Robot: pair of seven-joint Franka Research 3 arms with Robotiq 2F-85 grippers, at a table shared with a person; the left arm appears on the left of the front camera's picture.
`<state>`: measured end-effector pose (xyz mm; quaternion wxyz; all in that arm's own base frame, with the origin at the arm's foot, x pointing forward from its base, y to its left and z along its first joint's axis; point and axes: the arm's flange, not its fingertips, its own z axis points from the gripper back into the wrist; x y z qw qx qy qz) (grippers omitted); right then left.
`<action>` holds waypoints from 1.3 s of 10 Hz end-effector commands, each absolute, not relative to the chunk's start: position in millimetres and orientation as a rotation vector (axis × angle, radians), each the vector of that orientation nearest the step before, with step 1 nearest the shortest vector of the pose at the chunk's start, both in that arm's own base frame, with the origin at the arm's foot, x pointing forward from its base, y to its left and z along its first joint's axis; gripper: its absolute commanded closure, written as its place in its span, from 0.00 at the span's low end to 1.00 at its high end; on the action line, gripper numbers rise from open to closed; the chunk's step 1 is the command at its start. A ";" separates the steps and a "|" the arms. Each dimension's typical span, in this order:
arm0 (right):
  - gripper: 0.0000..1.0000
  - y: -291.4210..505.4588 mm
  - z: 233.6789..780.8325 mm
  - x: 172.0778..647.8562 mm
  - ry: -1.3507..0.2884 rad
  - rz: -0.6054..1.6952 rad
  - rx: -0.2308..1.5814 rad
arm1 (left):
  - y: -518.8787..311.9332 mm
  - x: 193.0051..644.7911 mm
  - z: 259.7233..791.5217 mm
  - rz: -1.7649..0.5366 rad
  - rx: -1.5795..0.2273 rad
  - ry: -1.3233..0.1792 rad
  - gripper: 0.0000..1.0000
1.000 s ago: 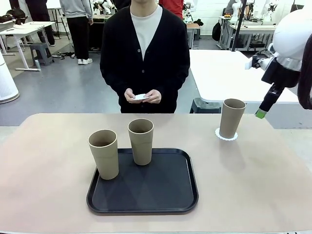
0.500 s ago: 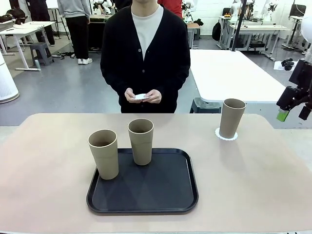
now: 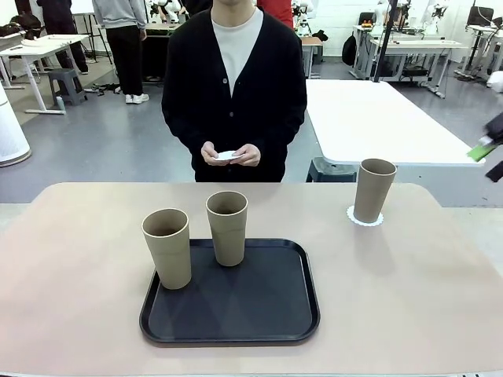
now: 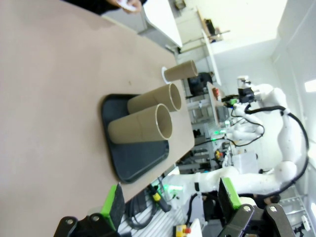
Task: Place coasters on the table and set cups on them.
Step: Take one Reusable plastic cup from the Flat Tray and place it on a coaster set by the human.
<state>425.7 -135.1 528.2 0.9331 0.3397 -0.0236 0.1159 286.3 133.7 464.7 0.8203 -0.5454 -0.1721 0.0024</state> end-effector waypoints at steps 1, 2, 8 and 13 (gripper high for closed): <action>0.00 -192.7 525.8 449.8 -0.065 0.090 1.068 | 134.6 285.4 465.6 0.000 -1.169 -0.375 0.00; 0.00 -215.5 515.9 452.7 -0.053 0.028 1.123 | 134.6 285.4 465.6 0.000 -1.169 -0.375 0.00; 0.00 -281.6 461.4 408.0 -0.167 -0.182 1.198 | 134.6 285.4 465.6 0.000 -1.169 -0.375 0.00; 0.00 -278.2 443.5 378.7 -0.237 -0.211 1.198 | 134.6 285.4 465.6 0.000 -1.169 -0.375 0.00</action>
